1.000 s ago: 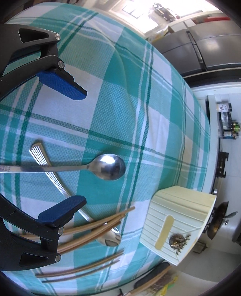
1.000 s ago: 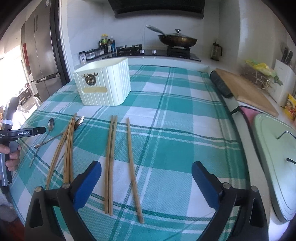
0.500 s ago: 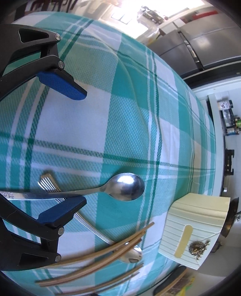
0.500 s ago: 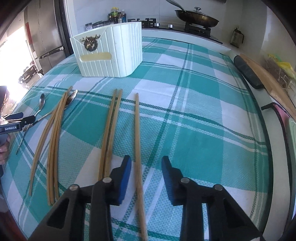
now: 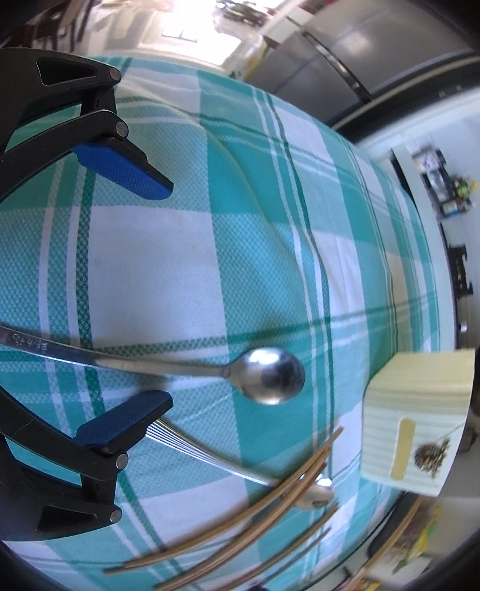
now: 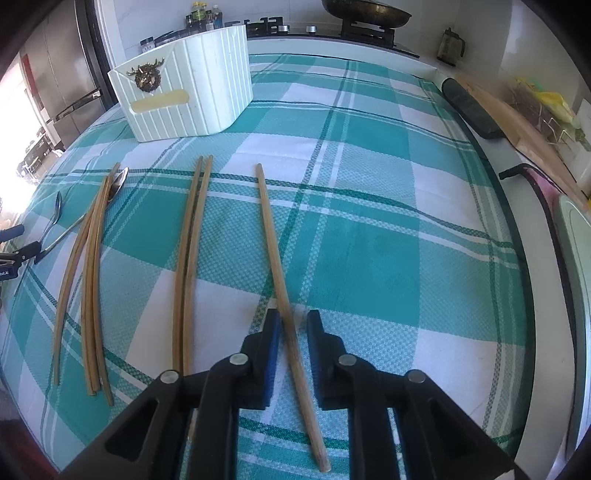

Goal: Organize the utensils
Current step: 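Close the left tool on the spoon while the right tool closes on the chopstick, then carry the spoon in the left tool into the caddy while the right tool drops the chopstick in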

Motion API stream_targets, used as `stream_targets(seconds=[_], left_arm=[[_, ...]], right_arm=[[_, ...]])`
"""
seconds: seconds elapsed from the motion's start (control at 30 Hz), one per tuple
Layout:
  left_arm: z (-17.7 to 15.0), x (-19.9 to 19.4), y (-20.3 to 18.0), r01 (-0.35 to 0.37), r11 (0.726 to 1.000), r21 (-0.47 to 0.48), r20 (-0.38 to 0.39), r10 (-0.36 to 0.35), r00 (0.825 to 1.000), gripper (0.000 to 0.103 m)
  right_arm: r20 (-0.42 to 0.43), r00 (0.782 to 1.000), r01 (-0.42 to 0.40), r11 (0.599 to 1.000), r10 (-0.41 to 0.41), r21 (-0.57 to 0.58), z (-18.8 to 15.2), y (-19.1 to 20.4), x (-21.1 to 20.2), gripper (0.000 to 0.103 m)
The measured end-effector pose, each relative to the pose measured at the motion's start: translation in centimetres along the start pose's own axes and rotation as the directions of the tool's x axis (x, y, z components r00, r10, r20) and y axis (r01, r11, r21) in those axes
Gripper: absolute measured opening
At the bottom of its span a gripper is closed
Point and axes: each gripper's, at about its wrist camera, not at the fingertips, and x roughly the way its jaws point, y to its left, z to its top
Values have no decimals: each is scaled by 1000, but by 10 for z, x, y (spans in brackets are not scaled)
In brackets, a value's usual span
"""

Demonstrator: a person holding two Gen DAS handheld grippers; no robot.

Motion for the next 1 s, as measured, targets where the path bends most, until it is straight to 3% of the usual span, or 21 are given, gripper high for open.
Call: stream_targets(seconds=[0.07,0.23,0.33,0.53,0.6,0.63,0.67,0.8,1.0], left_arm=[[4,2,-3,30,999,18,-15,-30,999,102],[20,13,-3,78,997,-2,-70,-78,995,102],[32,18,-5,108,994,-11,-84,-108,991,95],[57,24,-21,141,990,4,-86,-140,986,64],[62,23,-26,159,987,18,-71,-158,985,36],[63,23,-28,151,988,27,-69,-149,986,36],[64,24,-28,152,988,24,-62,-151,987,36],[65,15,-15,166,986,-19,-26,-167,986,35],[63,-43,11,215,975,-59,112,-207,972,35]], right_arm=[[-16,1000,6,999,-7,-40,3,3,0,34],[-72,997,-14,992,5,-129,18,11,11,34],[-87,996,-36,990,24,-140,32,12,19,34],[-97,994,-65,986,51,-152,68,20,38,34],[-90,994,-76,989,65,-128,82,22,46,29],[-82,995,-68,990,58,-125,87,23,48,13],[-73,996,-59,990,50,-126,94,25,52,7],[-45,995,-95,995,93,-32,103,19,53,7],[141,980,-151,987,143,50,92,7,-19,7]])
